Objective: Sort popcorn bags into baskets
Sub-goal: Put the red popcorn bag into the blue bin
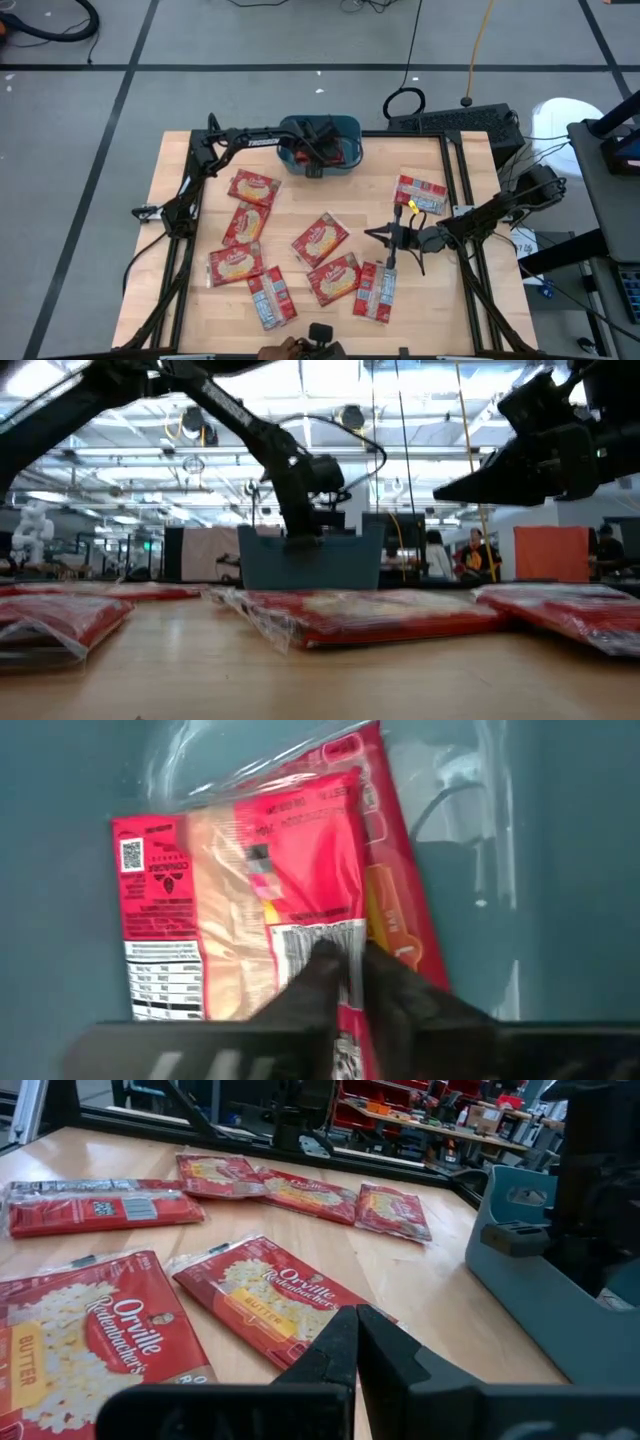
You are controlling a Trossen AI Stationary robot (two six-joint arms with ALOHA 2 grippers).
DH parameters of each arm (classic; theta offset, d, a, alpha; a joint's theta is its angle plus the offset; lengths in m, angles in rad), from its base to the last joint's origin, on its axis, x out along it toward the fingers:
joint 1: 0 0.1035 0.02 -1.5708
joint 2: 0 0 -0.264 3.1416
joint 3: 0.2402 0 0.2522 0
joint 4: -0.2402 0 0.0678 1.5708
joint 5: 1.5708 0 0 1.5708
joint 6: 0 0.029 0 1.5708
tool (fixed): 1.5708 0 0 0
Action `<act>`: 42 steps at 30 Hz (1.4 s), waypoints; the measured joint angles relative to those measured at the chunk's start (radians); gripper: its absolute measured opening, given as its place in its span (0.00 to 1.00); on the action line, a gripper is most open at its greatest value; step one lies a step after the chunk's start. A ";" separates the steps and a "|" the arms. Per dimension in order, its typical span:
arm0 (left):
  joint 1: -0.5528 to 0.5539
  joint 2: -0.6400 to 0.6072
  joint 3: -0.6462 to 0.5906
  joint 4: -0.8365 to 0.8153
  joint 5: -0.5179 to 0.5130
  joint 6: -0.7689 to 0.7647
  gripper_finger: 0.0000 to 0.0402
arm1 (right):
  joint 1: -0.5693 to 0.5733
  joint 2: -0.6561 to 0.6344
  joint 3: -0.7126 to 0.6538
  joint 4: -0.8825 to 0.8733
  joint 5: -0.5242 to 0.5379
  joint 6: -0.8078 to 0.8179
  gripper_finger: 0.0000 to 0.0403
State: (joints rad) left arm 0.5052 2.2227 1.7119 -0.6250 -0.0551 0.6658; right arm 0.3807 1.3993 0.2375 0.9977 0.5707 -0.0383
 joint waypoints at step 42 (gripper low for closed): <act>-0.012 -0.287 0.009 -0.120 0.040 -0.003 0.00 | -0.105 0.000 0.058 0.129 0.067 -0.113 0.00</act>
State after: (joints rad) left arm 0.4933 1.9358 1.7208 -0.7446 -0.0154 0.6629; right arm 0.2757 1.3991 0.2954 1.1270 0.6375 -0.1515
